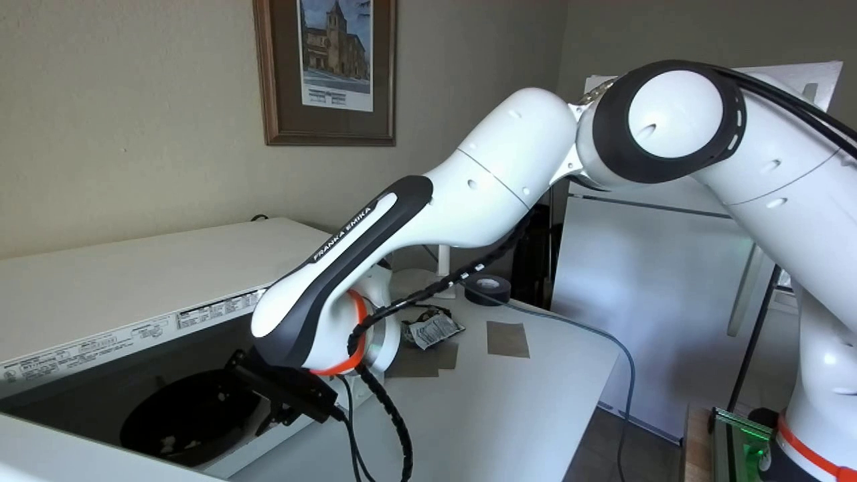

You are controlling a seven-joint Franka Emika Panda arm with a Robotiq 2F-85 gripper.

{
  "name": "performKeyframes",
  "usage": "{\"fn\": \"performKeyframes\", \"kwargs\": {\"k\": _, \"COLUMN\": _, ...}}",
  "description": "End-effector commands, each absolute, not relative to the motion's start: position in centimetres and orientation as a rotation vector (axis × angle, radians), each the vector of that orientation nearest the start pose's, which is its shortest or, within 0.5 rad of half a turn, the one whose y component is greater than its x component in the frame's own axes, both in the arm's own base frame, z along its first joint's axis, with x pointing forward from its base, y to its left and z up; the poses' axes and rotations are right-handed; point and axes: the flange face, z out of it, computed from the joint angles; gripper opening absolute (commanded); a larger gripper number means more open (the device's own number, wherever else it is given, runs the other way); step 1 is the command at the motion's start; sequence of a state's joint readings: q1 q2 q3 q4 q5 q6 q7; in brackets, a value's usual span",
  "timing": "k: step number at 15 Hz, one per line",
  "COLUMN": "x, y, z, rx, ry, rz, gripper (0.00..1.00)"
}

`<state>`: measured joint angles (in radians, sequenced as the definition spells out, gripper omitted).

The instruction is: Put the black bowl into the microwave

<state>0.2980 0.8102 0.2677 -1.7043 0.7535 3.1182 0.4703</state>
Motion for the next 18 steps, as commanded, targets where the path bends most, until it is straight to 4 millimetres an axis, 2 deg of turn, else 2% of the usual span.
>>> {"fn": "performKeyframes", "kwargs": {"k": 1, "x": 63.1, "y": 30.3, "z": 18.3, "rx": -2.3, "ry": 0.932, "rz": -0.374, "gripper": 1.0}}
{"fn": "performKeyframes", "kwargs": {"k": 5, "x": 62.1, "y": 30.1, "z": 19.0, "rx": -2.362, "ry": 0.816, "rz": -0.373, "gripper": 1.0}}
{"fn": "performKeyframes", "kwargs": {"k": 10, "x": 61.2, "y": 28.9, "z": 20.2, "rx": -2.436, "ry": 0.648, "rz": -0.437, "gripper": 1.0}}
{"fn": "performKeyframes", "kwargs": {"k": 15, "x": 58.9, "y": 27.7, "z": 21.9, "rx": -2.524, "ry": 0.474, "rz": -0.432, "gripper": 1.0}}
{"fn": "performKeyframes", "kwargs": {"k": 18, "x": 57.3, "y": 26.8, "z": 22.8, "rx": -2.565, "ry": 0.428, "rz": -0.408, "gripper": 1.0}}
